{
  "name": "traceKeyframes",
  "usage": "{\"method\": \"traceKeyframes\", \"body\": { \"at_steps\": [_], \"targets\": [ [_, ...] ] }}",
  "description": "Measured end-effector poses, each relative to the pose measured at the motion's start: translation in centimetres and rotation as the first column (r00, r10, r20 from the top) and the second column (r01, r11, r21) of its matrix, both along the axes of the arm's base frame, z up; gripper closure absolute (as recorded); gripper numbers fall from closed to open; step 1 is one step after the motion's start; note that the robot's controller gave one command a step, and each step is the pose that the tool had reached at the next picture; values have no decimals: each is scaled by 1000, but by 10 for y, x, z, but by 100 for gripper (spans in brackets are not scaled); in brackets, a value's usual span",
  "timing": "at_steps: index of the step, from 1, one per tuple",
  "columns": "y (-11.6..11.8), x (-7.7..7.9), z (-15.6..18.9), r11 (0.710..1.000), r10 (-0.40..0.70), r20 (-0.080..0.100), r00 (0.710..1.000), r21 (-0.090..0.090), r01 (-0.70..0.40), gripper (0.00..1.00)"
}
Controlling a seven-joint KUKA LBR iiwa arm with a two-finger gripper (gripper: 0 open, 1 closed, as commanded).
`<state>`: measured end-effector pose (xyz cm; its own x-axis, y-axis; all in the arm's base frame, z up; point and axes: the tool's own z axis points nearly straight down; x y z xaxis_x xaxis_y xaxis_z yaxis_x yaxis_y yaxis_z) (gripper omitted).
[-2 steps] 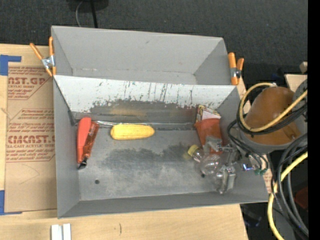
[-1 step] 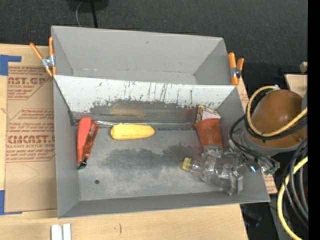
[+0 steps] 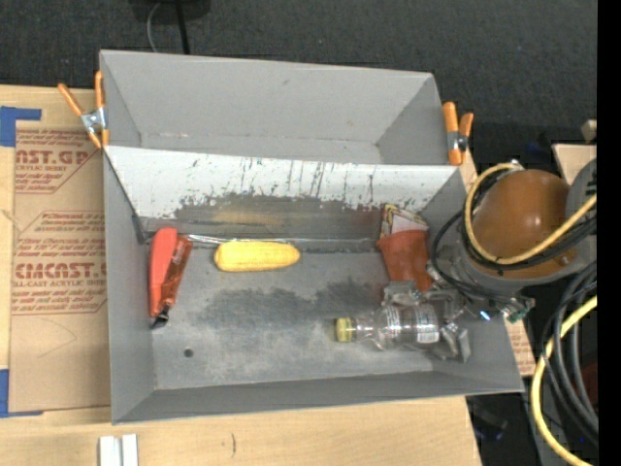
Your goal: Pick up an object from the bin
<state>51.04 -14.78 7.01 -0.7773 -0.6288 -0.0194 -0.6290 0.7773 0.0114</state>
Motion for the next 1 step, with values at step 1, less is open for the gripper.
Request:
{"method": "traceKeyframes", "body": {
  "at_steps": [1],
  "targets": [
    [-6,3,-1,985,-175,-3,985,9,175,100]
  ]
}}
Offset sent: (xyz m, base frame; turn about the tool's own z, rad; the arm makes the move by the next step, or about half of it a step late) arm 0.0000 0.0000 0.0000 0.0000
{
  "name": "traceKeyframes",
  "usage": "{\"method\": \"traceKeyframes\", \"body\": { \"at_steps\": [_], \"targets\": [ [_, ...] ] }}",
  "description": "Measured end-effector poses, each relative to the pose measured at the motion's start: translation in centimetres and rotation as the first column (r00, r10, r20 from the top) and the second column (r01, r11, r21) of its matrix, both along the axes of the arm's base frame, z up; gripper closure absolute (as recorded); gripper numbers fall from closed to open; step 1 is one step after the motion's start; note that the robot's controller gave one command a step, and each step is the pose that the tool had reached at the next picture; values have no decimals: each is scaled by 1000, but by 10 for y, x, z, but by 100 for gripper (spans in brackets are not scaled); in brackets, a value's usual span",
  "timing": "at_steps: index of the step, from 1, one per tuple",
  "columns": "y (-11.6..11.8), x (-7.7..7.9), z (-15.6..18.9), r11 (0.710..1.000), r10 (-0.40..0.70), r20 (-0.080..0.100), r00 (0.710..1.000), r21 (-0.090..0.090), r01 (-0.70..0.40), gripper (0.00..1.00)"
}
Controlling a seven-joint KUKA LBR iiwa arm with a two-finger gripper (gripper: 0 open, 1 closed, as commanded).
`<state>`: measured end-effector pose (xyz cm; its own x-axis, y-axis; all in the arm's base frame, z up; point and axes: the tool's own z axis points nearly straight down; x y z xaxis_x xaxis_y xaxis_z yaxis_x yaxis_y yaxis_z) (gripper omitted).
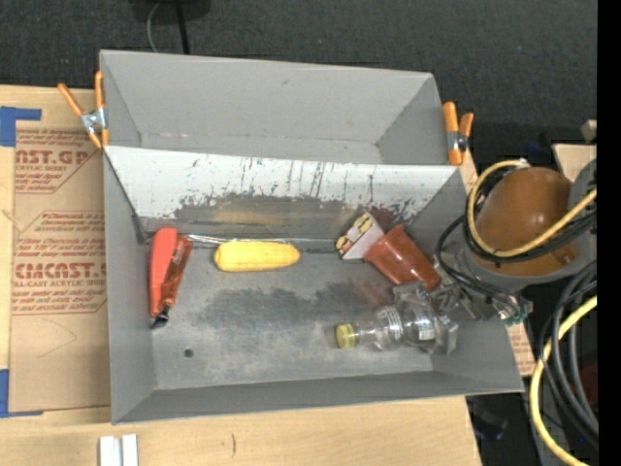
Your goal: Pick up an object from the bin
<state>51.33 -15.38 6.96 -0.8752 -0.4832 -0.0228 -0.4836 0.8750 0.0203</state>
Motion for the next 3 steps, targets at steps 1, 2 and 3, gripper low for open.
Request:
{"method": "traceKeyframes", "body": {
  "at_steps": [1,2,3],
  "targets": [
    [0,0,0,1000,0,0,1000,0,0,100],
    [0,-1,2,1000,0,-2,1000,0,0,100],
    [1,-2,12,1000,0,-6,1000,2,0,100]
  ]
}}
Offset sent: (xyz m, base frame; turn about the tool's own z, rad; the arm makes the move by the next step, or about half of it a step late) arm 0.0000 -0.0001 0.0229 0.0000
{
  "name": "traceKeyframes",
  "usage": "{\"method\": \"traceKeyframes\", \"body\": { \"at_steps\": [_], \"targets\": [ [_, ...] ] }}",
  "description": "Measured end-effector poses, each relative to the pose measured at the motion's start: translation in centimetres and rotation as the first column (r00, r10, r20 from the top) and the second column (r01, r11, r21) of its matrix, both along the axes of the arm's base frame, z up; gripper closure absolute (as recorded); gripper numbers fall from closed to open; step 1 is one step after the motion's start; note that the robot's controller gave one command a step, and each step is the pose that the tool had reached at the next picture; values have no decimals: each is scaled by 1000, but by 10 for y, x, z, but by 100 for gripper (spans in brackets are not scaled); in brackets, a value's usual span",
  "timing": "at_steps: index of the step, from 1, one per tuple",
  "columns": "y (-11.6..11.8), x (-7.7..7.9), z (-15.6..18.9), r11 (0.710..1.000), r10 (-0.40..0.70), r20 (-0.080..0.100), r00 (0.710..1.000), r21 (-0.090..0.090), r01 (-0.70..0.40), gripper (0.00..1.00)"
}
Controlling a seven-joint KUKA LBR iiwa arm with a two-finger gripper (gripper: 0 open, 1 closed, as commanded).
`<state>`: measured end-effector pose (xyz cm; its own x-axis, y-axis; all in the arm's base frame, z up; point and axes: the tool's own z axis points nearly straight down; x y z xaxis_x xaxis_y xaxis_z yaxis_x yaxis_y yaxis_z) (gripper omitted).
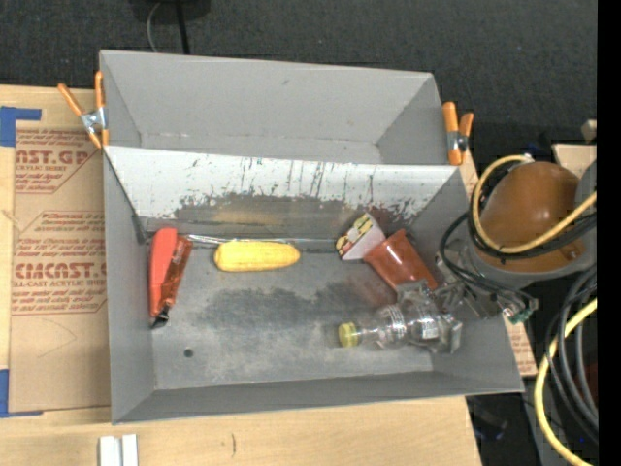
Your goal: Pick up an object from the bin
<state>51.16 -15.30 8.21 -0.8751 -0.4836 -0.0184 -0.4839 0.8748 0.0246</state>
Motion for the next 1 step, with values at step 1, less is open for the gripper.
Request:
{"method": "traceKeyframes", "body": {
  "at_steps": [1],
  "targets": [
    [0,1,16,1000,-1,2,1000,-1,1,100]
  ]
}}
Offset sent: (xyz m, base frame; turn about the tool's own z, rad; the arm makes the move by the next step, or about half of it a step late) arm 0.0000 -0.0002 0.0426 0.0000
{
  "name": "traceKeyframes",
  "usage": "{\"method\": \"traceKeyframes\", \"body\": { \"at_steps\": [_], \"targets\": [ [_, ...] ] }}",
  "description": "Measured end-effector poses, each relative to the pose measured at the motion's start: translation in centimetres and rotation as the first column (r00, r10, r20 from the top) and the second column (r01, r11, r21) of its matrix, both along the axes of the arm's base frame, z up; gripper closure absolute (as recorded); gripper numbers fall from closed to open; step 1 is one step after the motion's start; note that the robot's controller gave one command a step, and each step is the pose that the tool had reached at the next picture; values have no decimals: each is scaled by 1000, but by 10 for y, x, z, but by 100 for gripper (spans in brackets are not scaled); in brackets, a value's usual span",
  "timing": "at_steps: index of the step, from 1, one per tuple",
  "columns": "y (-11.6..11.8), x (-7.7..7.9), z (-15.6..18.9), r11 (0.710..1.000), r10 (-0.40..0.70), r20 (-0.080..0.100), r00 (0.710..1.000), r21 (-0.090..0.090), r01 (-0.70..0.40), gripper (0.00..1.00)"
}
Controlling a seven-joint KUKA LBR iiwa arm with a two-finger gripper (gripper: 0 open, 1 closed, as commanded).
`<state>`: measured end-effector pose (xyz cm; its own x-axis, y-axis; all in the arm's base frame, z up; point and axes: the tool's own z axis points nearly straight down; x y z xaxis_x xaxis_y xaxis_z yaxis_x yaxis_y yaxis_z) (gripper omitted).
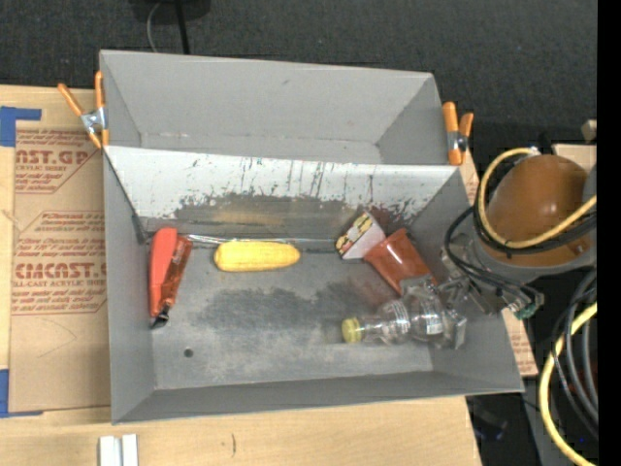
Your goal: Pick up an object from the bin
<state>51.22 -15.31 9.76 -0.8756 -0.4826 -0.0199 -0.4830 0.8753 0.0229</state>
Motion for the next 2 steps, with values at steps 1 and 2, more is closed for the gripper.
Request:
{"method": "traceKeyframes", "body": {
  "at_steps": [1,2],
  "targets": [
    [0,1,11,1000,0,4,1000,-1,0,100],
    [0,1,18,1000,0,3,1000,-1,0,100]
  ]
}}
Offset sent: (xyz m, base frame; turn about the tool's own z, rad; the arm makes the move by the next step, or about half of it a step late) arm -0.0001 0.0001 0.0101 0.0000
